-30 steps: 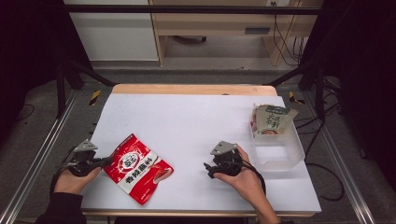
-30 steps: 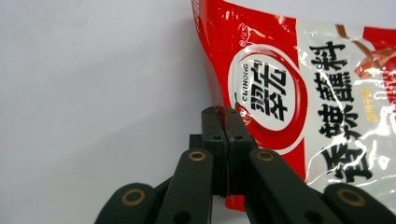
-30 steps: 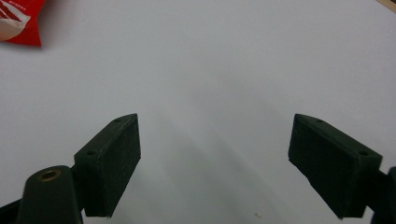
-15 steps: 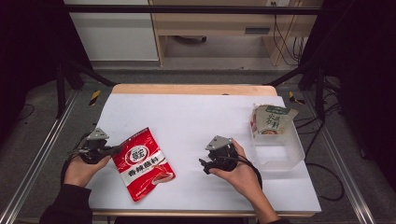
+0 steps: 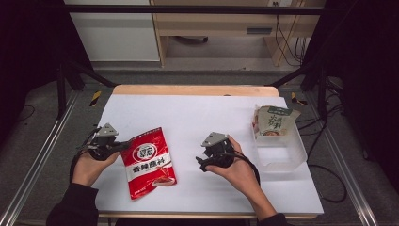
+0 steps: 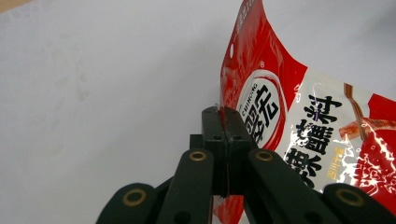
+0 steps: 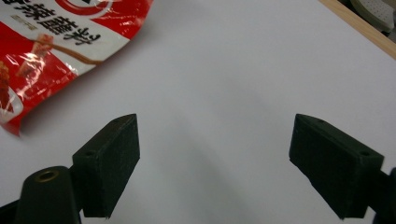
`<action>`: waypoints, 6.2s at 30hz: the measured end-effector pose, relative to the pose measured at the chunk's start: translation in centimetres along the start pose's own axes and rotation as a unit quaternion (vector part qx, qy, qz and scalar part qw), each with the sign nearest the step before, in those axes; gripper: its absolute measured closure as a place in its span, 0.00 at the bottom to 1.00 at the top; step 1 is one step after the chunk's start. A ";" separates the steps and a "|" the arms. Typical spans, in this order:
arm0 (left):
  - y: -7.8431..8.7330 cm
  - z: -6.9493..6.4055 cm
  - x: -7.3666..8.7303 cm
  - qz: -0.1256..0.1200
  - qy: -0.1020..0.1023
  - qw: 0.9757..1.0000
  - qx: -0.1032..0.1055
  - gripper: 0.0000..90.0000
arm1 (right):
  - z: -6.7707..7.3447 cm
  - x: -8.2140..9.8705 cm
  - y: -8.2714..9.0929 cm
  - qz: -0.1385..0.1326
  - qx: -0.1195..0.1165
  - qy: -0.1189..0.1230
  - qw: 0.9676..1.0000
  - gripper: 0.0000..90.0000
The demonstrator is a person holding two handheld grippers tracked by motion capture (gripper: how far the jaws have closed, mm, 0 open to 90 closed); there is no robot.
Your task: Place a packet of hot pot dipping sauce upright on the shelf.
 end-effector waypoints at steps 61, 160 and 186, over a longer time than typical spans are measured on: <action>1.5 -3.3 -3.5 -0.048 -0.053 0.997 0.024 1.00 | 3.3 -11.0 -6.1 0.064 -0.144 0.142 0.977 0.77; -1.3 -0.5 1.1 -0.010 0.004 1.000 0.004 0.10 | -4.1 -11.7 7.4 -0.001 -0.123 0.083 0.989 1.00; -1.7 -0.3 1.7 -0.004 0.004 1.000 0.001 0.10 | -10.3 -9.4 15.7 -0.009 -0.046 0.048 0.998 1.00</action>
Point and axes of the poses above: each handheld gripper's, and its own axes: y roughly backward along the jaws, x roughly out of its underside, z roughly to its left, the point moved 9 cm from there along -y, roughly forward along the jaws, and after that the axes turned 3 degrees about z, right-handed, at the moved point
